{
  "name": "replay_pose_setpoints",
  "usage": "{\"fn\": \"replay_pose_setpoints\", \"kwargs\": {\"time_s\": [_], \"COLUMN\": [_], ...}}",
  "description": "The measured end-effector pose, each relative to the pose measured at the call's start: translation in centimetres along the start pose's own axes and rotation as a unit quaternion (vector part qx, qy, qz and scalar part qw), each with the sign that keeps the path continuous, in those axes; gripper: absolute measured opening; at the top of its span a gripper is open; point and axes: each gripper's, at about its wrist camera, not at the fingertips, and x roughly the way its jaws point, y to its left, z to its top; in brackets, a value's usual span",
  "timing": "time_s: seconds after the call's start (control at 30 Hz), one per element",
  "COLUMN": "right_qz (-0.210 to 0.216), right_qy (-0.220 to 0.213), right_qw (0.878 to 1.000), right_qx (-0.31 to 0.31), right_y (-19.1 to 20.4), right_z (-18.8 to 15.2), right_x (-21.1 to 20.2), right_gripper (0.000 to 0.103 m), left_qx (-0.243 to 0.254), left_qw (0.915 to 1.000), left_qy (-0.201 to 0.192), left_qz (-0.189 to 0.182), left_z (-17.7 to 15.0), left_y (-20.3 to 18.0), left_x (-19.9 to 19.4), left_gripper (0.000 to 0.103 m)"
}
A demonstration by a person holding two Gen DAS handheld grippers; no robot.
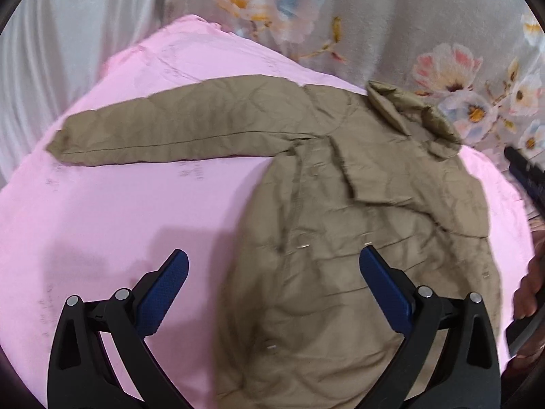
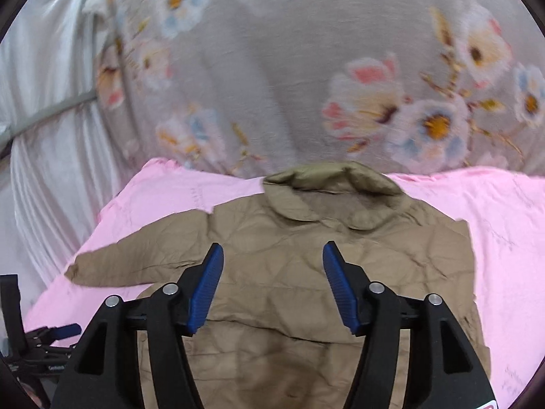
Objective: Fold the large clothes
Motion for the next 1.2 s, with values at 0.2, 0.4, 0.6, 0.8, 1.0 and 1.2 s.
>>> {"fn": "replay_pose_setpoints", "kwargs": {"time_s": [0.2, 0.4, 0.6, 0.8, 1.0, 1.2], "right_qz": [-0.057, -0.061, -0.049, -0.057, -0.031, -0.056], "right_qy": [0.039, 0.090, 0.095, 0.092, -0.044, -0.058], "right_qw": [0.985, 0.956, 0.939, 0.937, 0.956, 0.965], "right_qx": [0.156, 0.274, 0.328, 0.331, 0.288, 0.248], "right_y": [-11.3, -18.8, -21.6, -22.4, -21.3, -21.0], "right_z": [-2.6, -6.6, -8.6, -7.7, -4.2, -3.6], "right_x": [0.0, 2.3, 4.5, 6.5, 1.6, 0.2], "right_gripper": [0.061, 0.061, 0.061, 0.020, 0.007, 0.006], "left_qx": [0.005, -0.043, -0.036, -0.028, 0.040, 0.102], "left_qw": [0.9966, 0.9874, 0.9910, 0.9940, 0.9937, 0.9738], "left_qy": [0.041, 0.096, 0.090, 0.082, -0.037, -0.153], "left_qz": [-0.071, -0.117, -0.093, -0.067, -0.098, -0.134], "left_z": [3.4, 5.1, 5.7, 6.9, 9.9, 11.0], "left_y": [-4.8, -7.3, -8.2, -8.0, -11.0, -13.5], "left_x": [5.2, 11.7, 13.3, 13.7, 7.3, 0.2], "left_gripper": [0.098, 0.097, 0.054, 0.003, 0.002, 0.002]}}
